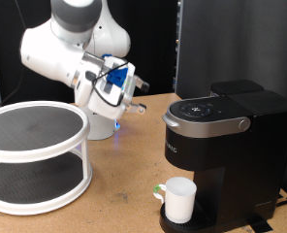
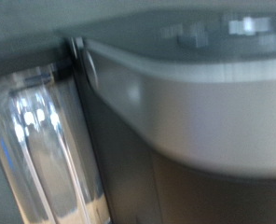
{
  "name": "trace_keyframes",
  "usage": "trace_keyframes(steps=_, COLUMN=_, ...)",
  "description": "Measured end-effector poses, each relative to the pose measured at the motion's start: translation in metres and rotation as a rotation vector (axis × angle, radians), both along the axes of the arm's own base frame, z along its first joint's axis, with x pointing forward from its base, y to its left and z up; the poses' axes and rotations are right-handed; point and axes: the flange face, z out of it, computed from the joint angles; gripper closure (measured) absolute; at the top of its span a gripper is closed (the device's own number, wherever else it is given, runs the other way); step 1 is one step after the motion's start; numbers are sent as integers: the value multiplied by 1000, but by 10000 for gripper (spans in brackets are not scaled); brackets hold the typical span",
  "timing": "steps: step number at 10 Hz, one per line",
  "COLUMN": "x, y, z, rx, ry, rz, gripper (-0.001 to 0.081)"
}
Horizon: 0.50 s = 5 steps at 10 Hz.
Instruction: Make a cup of coffee with the keurig machine
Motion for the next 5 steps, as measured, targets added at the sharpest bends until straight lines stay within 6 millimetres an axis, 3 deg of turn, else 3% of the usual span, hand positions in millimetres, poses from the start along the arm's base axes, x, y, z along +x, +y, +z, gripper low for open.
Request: trace_keyframes(steps=5, x=-13, y=-1, z=65, rx=-2, ry=-19, rz=6, gripper=-2)
